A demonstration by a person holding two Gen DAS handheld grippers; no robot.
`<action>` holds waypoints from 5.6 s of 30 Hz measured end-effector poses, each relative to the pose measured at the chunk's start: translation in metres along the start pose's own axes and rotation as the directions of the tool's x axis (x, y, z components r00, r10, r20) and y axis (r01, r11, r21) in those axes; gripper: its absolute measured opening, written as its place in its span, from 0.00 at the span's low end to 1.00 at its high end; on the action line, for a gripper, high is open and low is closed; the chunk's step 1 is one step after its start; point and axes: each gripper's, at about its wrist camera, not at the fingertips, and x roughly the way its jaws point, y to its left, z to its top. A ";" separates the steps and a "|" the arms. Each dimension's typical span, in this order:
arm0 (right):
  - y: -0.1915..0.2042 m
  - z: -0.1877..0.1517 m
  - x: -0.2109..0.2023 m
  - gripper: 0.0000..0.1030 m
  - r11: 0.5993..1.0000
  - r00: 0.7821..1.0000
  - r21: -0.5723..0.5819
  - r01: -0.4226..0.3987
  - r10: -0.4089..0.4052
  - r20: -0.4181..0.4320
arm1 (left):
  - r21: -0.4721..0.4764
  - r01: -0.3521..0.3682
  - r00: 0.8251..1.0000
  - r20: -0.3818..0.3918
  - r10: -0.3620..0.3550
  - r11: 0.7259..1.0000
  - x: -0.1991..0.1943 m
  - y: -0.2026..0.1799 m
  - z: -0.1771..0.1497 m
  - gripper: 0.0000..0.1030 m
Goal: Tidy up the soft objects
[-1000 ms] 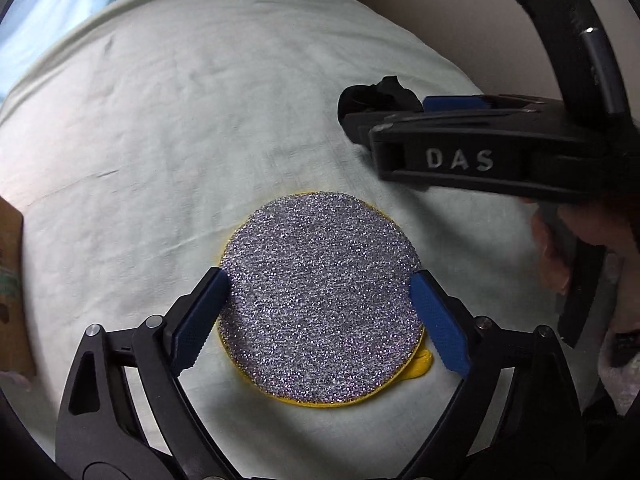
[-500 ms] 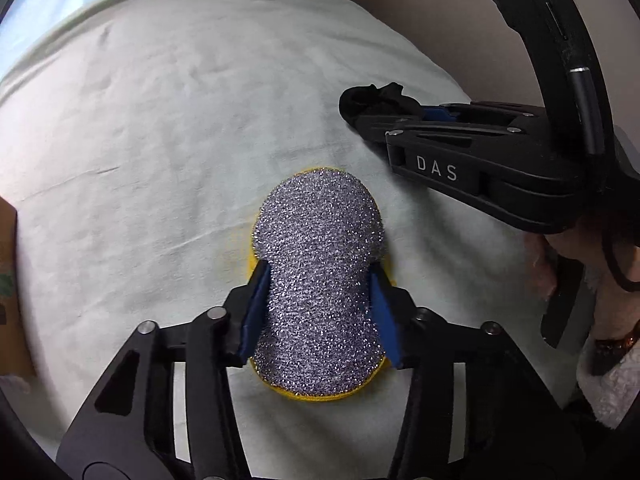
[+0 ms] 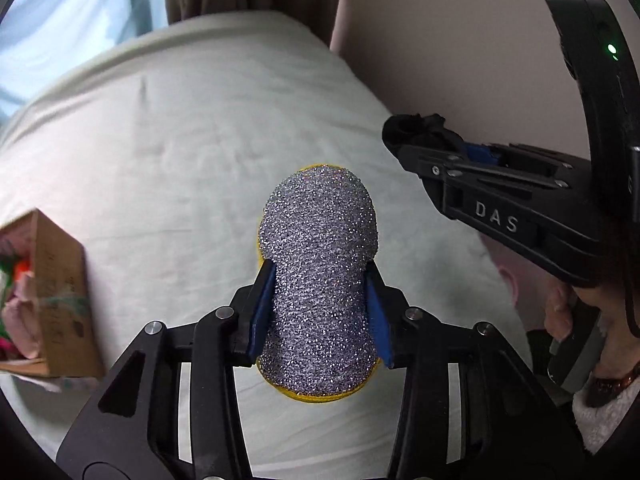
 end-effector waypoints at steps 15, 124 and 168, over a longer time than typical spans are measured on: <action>0.128 0.067 -0.158 0.23 1.000 0.992 -0.010 -0.015 0.016 0.122 | -0.081 -0.052 0.981 0.184 0.067 0.995 -0.193 0.106 0.032 0.37; 0.330 0.089 -0.344 1.00 0.999 0.920 0.046 -0.008 -0.011 0.393 | -0.262 -0.349 0.781 0.450 0.434 0.900 -0.497 0.215 -0.028 1.00; 0.325 0.091 -0.347 1.00 0.999 0.907 0.036 0.011 -0.025 0.421 | -0.273 -0.340 0.775 0.460 0.433 0.900 -0.496 0.209 -0.032 1.00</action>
